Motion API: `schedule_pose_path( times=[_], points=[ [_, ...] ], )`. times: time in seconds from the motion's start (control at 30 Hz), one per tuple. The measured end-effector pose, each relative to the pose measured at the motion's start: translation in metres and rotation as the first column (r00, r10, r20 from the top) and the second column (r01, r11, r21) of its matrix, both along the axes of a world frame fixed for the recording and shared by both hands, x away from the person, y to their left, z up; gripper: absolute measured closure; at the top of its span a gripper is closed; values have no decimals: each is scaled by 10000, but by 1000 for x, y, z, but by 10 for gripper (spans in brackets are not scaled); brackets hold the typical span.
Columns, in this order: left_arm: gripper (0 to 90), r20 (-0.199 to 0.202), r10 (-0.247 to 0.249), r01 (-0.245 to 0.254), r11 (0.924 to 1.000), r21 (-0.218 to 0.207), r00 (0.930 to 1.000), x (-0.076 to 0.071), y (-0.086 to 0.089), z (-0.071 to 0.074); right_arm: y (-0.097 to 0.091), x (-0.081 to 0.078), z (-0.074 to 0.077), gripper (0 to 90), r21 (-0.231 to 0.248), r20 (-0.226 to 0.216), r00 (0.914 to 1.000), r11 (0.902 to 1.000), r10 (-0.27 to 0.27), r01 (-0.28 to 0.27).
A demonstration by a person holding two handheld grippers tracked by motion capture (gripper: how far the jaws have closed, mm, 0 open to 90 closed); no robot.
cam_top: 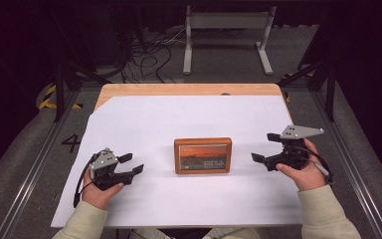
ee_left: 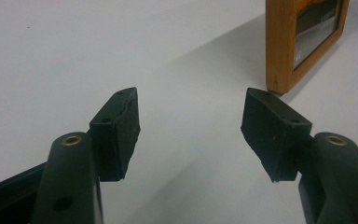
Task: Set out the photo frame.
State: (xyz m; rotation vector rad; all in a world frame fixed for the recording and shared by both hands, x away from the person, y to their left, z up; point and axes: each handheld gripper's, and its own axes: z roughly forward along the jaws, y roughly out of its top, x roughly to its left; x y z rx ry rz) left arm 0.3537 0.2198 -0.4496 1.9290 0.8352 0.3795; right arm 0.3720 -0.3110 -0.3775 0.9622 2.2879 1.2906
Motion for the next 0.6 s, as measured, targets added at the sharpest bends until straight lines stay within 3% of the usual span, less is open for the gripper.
schedule_pose_path(
  times=[0.1, 0.4, 0.5, 0.6],
  points=[
    [370, -10, -52, 52, 10000, 31, 10000, 0, -1, 0, -3, -5, -15, 33, 318, -40, 10000, 9995, -48, 49],
    [370, -44, -136, 137, 9999, 99, 9999, -2, -5, 0, -4, -7, -53, 31, 487, -193, 9998, 9988, -51, 60],
    [369, -79, -131, 131, 9999, -4, 9999, -2, -3, 0, -4, -6, -63, 31, 682, -40, 9999, 9976, -110, 113],
    [369, -105, -181, 181, 9998, -6, 9998, -3, -3, 0, -5, -5, -70, 36, 515, -58, 10000, 9987, -44, 47]
  ],
)
